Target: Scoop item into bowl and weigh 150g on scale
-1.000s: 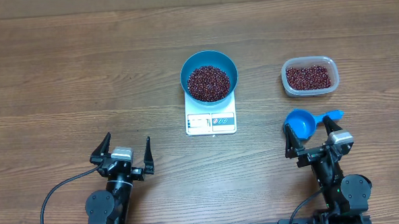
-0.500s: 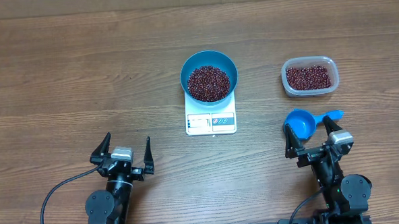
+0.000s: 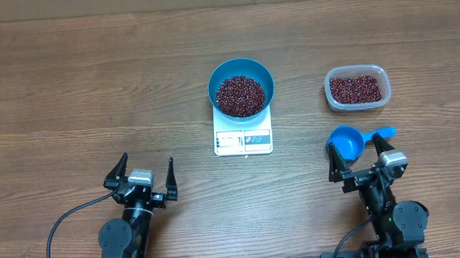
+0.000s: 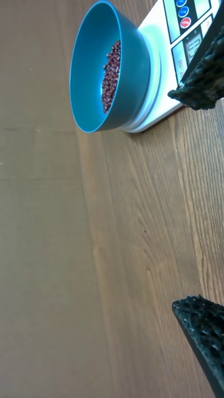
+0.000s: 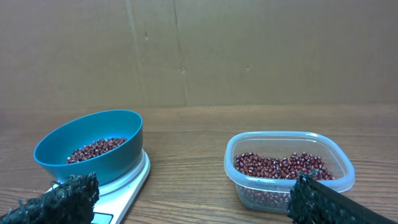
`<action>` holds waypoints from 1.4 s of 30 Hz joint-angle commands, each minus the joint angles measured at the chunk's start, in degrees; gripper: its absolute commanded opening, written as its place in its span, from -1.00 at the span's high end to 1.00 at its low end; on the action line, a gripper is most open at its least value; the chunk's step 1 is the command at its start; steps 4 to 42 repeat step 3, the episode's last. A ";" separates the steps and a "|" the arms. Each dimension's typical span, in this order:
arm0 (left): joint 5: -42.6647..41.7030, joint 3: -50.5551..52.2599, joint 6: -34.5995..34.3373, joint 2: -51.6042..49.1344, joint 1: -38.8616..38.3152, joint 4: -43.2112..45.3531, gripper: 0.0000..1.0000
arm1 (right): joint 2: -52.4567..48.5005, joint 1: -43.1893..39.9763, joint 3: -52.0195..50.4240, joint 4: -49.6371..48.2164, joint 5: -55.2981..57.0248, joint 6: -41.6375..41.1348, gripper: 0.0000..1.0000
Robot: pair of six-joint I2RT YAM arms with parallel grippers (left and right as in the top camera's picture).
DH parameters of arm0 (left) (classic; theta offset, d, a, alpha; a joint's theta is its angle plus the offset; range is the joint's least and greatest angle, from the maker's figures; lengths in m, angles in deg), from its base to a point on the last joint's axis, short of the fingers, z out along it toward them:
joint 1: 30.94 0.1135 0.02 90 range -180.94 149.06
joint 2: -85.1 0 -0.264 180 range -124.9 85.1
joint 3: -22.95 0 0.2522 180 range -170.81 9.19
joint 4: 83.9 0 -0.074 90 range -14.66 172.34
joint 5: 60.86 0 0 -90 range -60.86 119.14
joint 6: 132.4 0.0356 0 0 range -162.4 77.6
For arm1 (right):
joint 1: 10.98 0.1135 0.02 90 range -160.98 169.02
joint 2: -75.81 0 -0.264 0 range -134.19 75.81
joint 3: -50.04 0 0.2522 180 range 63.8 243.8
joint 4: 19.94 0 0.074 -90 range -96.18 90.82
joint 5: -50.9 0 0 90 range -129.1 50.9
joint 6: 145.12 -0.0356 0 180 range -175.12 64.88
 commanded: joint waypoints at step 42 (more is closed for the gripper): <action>-0.66 0.61 0.87 0.66 0.37 0.26 -0.99 | 0.52 0.37 -0.61 -0.24 0.37 0.04 -1.00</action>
